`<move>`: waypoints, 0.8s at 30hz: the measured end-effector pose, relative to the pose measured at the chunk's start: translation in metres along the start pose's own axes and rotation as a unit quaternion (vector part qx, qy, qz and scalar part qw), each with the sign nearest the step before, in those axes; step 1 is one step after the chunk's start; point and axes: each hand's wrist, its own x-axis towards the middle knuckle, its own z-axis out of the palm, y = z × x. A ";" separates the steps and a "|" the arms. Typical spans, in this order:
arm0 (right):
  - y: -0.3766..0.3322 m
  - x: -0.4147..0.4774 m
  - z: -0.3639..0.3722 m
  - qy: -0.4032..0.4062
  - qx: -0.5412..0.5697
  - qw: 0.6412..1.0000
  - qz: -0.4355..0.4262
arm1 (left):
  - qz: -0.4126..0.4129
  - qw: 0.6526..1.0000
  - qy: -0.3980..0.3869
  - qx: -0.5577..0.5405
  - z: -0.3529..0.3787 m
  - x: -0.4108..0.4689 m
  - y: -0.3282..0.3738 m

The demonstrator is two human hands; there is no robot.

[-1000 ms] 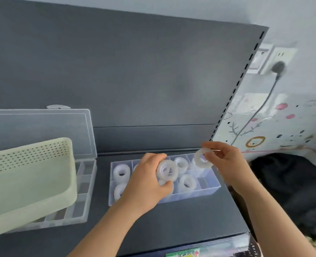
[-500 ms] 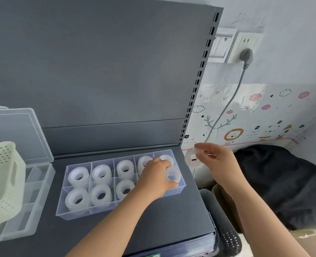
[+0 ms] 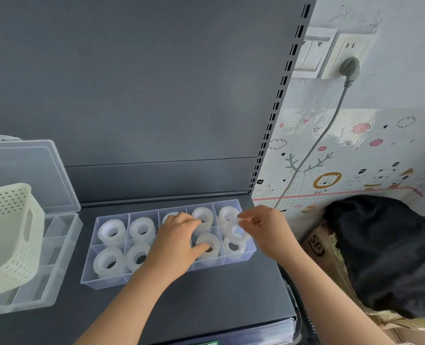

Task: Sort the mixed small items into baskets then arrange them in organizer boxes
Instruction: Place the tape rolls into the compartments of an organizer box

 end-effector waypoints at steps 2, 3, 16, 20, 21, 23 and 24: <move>0.002 0.001 0.005 -0.014 -0.041 0.999 -0.002 | 0.001 1.000 -0.003 -0.001 -0.001 -0.005 -0.003; 0.003 0.002 0.008 -0.017 -0.062 0.998 -0.004 | 0.005 1.000 -0.007 0.000 -0.001 -0.007 -0.003; 0.001 -0.011 0.025 -0.055 -0.126 0.980 -0.145 | -0.036 0.995 -0.033 0.086 -0.021 -0.021 -0.022; -0.006 -0.014 0.034 -0.115 -0.137 0.973 -0.148 | -0.071 0.996 -0.038 0.037 -0.025 -0.027 -0.034; -0.007 -0.013 0.035 -0.113 -0.142 0.973 -0.144 | -0.073 0.996 -0.041 0.023 -0.025 -0.027 -0.035; -0.011 -0.010 0.037 -0.105 -0.148 0.975 -0.131 | -0.076 0.996 -0.046 -0.001 -0.027 -0.023 -0.037; -0.013 -0.008 0.038 -0.103 -0.152 0.975 -0.126 | -0.078 0.996 -0.047 -0.011 -0.029 -0.020 -0.038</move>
